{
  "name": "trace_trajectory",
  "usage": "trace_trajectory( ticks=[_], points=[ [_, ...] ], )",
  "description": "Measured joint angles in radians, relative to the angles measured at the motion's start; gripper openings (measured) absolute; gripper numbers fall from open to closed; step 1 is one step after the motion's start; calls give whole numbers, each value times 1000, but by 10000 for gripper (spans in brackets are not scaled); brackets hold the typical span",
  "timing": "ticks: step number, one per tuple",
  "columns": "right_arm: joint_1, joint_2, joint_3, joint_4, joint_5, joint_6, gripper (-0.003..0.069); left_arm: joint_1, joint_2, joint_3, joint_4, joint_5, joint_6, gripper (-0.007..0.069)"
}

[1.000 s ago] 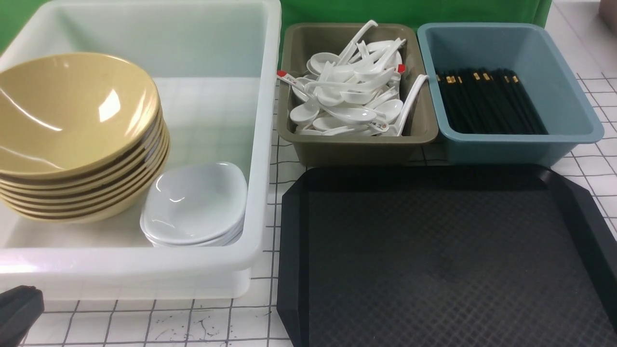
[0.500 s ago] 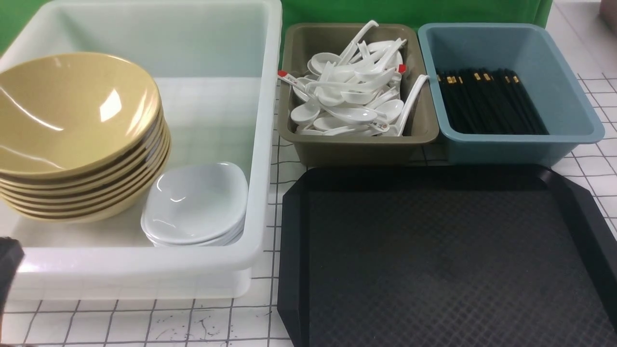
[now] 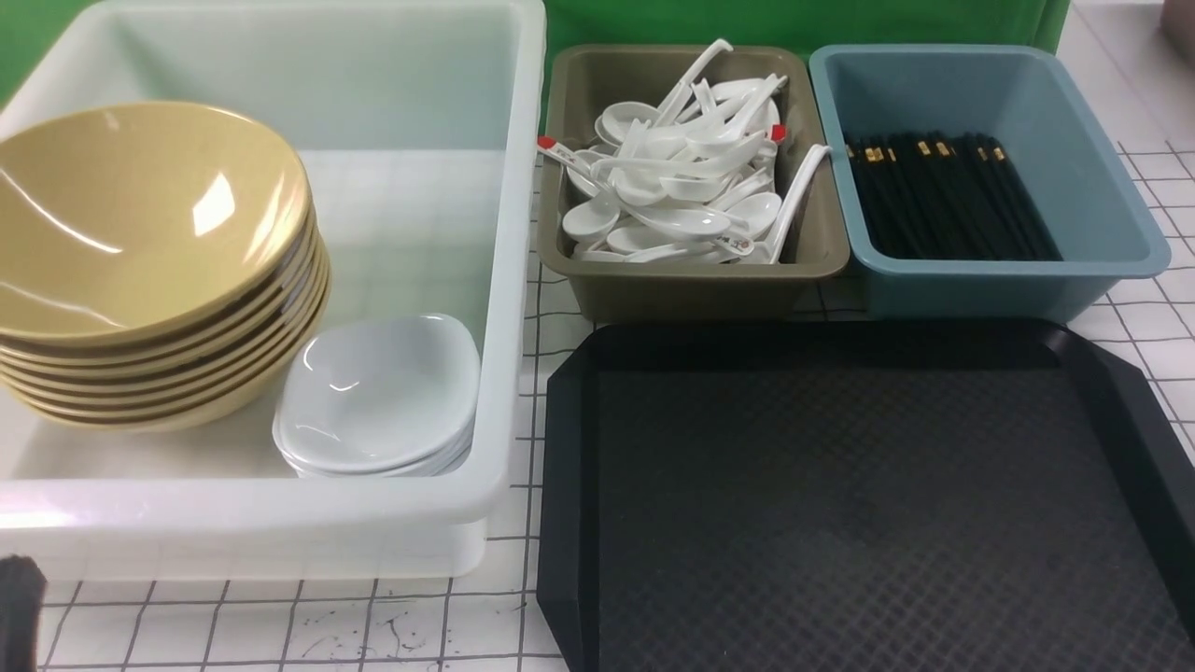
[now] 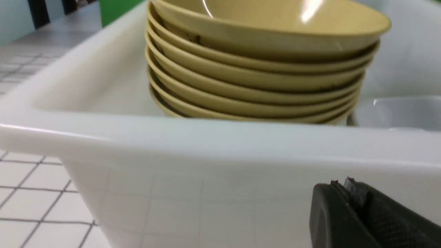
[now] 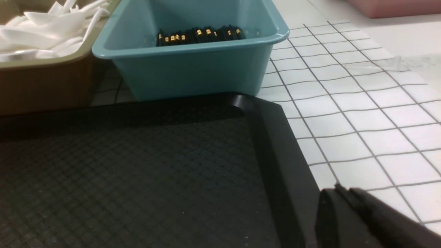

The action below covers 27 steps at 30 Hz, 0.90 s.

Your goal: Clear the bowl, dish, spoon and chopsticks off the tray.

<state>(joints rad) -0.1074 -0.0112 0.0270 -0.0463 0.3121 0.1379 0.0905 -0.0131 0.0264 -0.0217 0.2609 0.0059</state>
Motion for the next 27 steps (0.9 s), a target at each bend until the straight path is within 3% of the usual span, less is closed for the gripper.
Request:
trace_trajectory(
  ticks=[27],
  points=[
    [0,0,0,0,0,0,101,-28,0,0,3,47,6,-14]
  ],
)
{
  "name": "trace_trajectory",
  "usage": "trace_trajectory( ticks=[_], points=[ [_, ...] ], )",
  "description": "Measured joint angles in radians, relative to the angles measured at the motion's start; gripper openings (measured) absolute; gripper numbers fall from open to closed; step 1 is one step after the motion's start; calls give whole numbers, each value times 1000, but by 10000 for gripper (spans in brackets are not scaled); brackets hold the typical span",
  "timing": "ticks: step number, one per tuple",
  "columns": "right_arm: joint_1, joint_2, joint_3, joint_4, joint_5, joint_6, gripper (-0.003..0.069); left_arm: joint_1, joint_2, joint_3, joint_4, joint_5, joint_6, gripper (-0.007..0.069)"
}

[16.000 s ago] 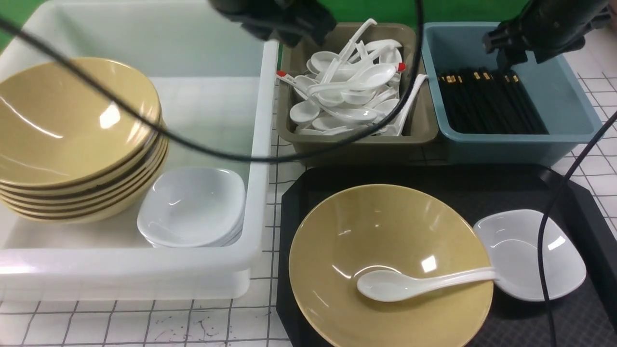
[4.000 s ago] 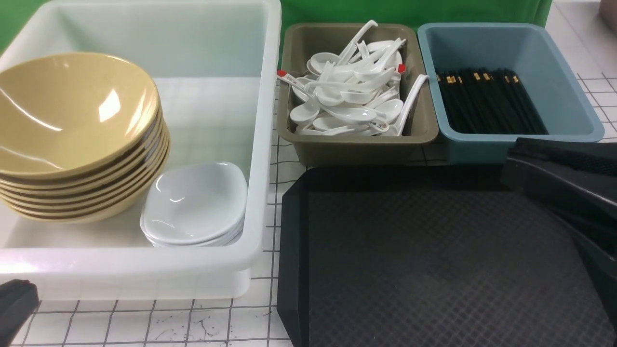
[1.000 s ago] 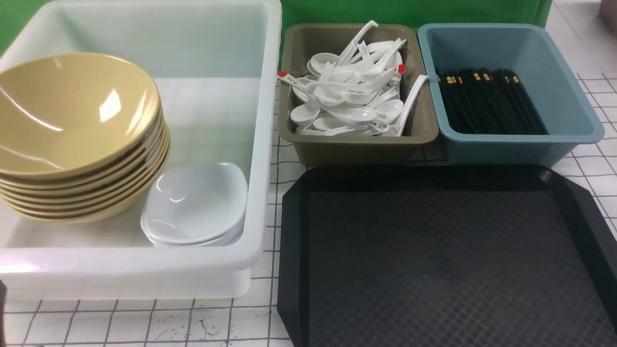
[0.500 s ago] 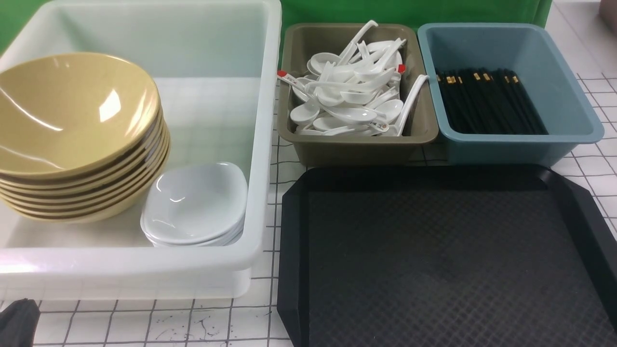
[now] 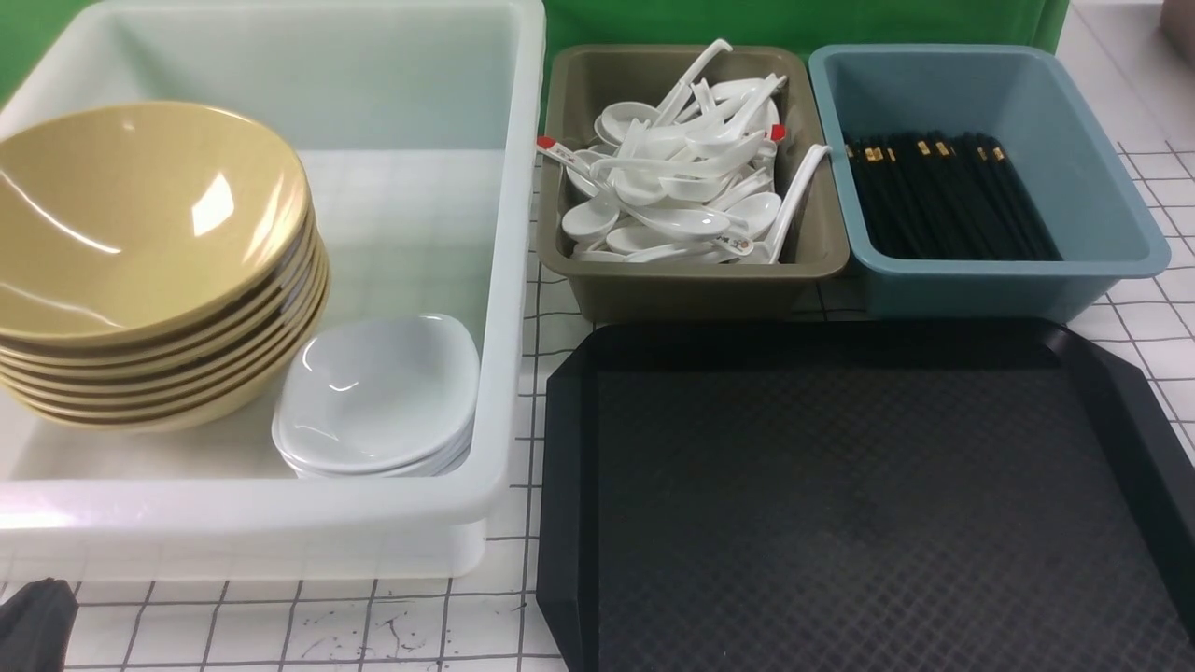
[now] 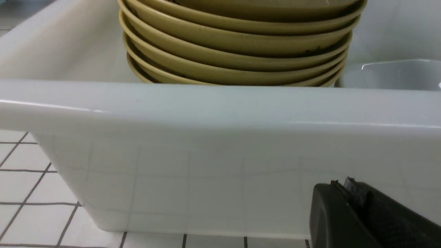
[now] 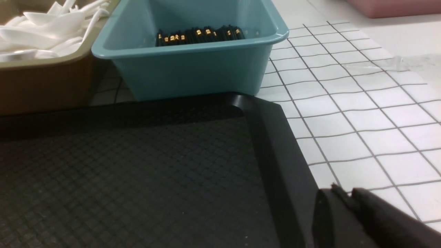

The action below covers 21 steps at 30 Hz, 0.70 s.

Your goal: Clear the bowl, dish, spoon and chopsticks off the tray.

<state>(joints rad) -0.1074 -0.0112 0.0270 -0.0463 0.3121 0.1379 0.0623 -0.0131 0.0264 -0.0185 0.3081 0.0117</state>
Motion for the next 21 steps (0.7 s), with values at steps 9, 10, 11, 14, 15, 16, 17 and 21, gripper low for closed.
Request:
trace_trajectory(
  ticks=[9,10,11,14,15,16,17,21],
  points=[
    [0,0,0,0,0,0,111,0,0,0,0,0,0,-14],
    [0,0,0,0,0,0,112,0,0,0,0,0,0,-14],
    [0,0,0,0,0,0,113,0,0,0,0,0,0,-14],
    [0,0,0,0,0,0,118,0,0,0,0,0,0,-14],
    [0,0,0,0,0,0,121,0,0,0,0,0,0,-14],
    [0,0,0,0,0,0,122,0,0,0,0,0,0,-14],
    [0,0,0,0,0,0,123,0,0,0,0,0,0,-14],
    [0,0,0,0,0,0,128,0,0,0,0,0,0,-14]
  ],
)
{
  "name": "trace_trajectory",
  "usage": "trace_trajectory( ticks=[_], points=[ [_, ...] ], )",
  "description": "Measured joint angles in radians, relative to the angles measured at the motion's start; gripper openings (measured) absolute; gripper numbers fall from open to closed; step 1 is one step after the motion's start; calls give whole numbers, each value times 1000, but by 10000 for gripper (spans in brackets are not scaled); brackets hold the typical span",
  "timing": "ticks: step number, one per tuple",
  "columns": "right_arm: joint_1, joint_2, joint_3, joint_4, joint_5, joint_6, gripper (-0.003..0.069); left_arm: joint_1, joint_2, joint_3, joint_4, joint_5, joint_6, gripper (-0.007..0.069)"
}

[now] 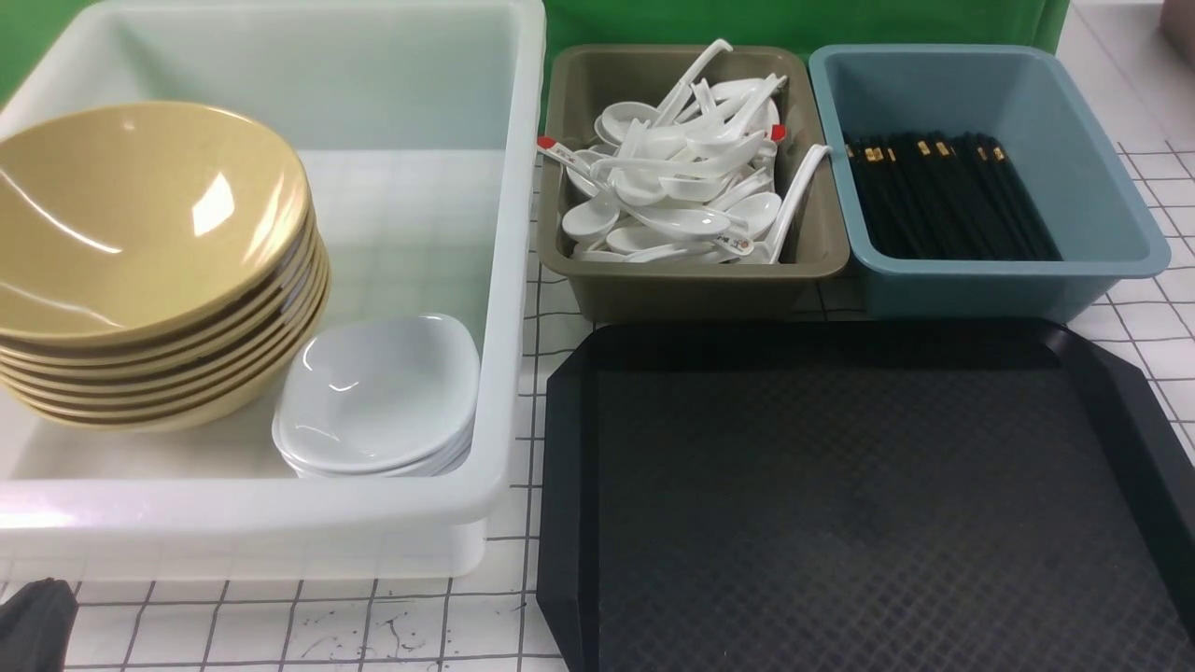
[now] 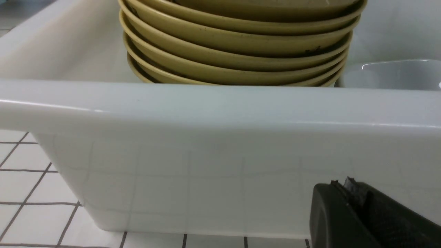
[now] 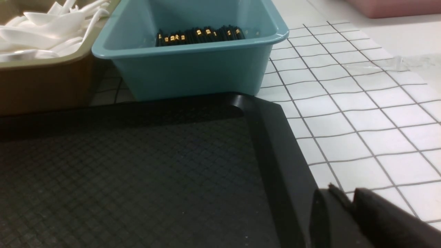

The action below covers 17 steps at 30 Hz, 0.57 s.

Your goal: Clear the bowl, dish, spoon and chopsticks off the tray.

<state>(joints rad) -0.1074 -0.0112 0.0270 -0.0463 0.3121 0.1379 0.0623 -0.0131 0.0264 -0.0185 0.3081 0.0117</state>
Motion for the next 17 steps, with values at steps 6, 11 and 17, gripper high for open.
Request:
trace_trajectory(
  ticks=[6,11,17],
  points=[
    [0,0,0,0,0,0,134,0,0,0,0,0,0,-14],
    [0,0,0,0,0,0,141,0,0,0,0,0,0,-14],
    [0,0,0,0,0,0,144,0,0,0,0,0,0,-14]
  ],
)
